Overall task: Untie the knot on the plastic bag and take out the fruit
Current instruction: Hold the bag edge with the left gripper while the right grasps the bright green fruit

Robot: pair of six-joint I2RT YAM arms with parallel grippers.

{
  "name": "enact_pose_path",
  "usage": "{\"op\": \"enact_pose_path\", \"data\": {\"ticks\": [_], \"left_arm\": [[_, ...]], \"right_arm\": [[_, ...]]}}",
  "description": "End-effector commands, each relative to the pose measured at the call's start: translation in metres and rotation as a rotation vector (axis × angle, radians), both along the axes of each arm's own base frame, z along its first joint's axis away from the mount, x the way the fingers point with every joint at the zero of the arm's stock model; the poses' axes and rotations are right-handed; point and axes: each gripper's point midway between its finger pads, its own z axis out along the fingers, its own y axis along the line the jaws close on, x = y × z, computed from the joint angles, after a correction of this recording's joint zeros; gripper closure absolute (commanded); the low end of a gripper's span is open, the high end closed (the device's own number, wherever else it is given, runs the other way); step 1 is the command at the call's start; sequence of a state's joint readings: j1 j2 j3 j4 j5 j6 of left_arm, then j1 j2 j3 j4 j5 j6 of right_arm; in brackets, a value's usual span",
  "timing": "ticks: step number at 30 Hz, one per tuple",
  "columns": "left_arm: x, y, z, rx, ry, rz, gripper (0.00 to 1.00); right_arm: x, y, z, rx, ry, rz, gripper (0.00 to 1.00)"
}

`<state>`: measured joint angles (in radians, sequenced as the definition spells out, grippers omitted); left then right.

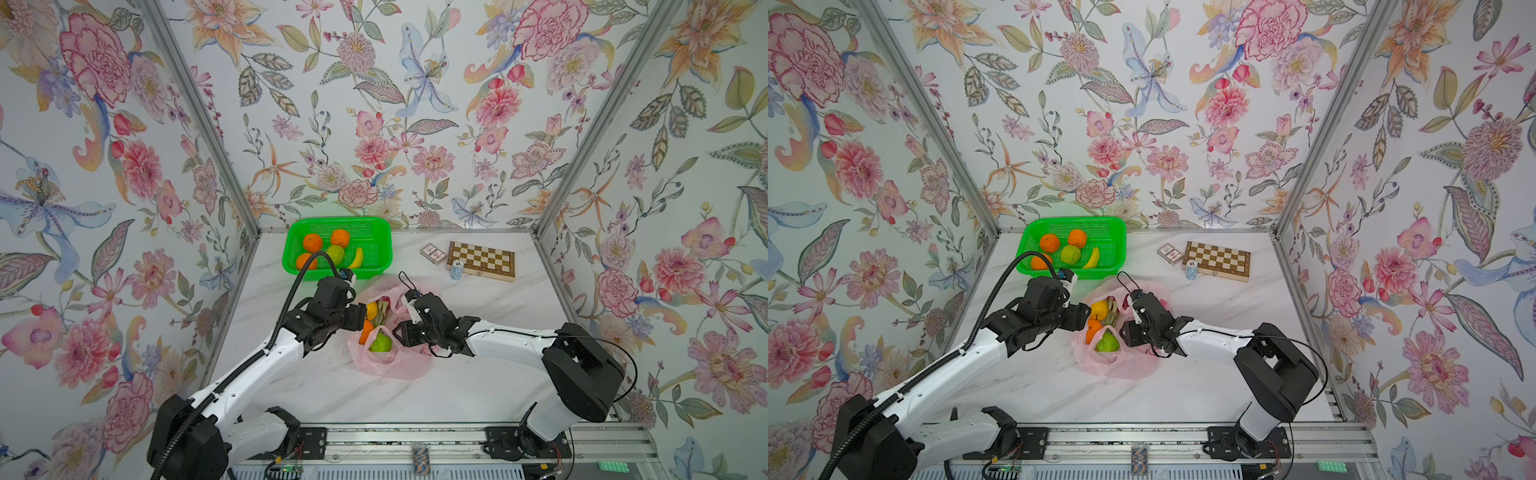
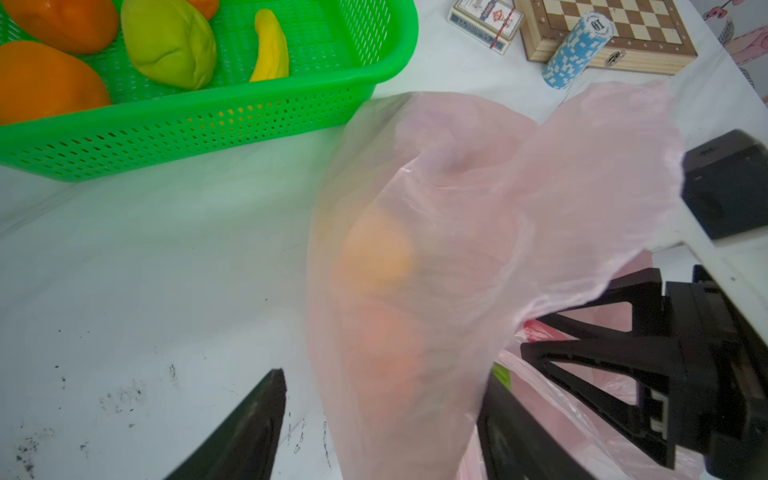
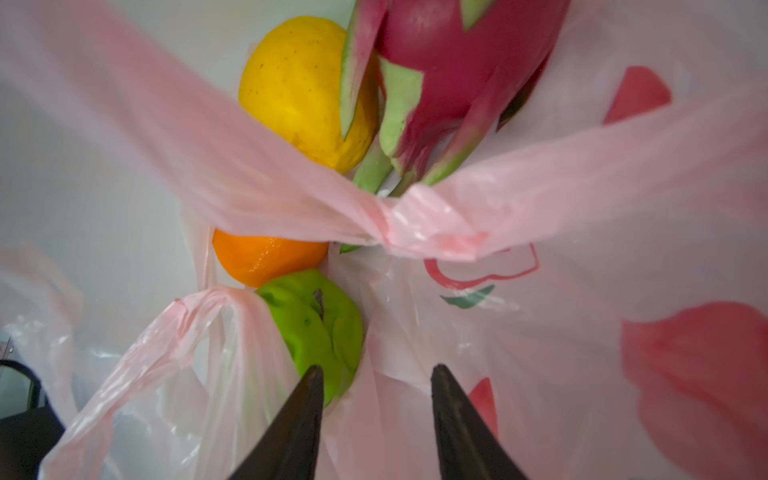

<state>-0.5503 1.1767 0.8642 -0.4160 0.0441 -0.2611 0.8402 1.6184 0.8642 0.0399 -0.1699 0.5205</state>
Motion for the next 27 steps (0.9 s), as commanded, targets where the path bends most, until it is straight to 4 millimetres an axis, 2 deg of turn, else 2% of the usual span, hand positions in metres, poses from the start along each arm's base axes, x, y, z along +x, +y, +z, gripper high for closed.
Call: {"op": "enact_pose_path", "data": {"ticks": [1, 7, 11, 12, 16, 21, 27], "left_arm": [[0.004, -0.002, -0.009, -0.016, 0.005, 0.026, 0.28], [0.006, -0.010, -0.014, -0.075, 0.013, 0.025, 0.30], [0.007, -0.009, -0.016, -0.070, 0.016, 0.027, 0.30], [0.007, -0.009, -0.016, -0.070, 0.016, 0.028, 0.30], [0.006, -0.008, -0.019, -0.069, 0.019, 0.026, 0.30], [0.007, -0.007, -0.021, -0.070, 0.020, 0.029, 0.30], [0.006, -0.007, -0.024, -0.079, 0.024, 0.032, 0.29]], "right_arm": [[-0.009, 0.021, 0.019, 0.077, -0.036, 0.126, 0.55], [-0.023, 0.034, 0.016, 0.118, -0.006, 0.212, 0.48], [-0.020, 0.038, 0.006, 0.059, -0.010, 0.226, 0.48], [-0.019, 0.040, 0.003, 0.039, -0.011, 0.235, 0.46], [-0.015, 0.040, -0.008, -0.052, -0.027, 0.243, 0.20], [-0.025, 0.049, -0.019, -0.058, 0.023, 0.301, 0.14], [-0.027, 0.050, -0.048, -0.153, 0.075, 0.312, 0.05]]}}
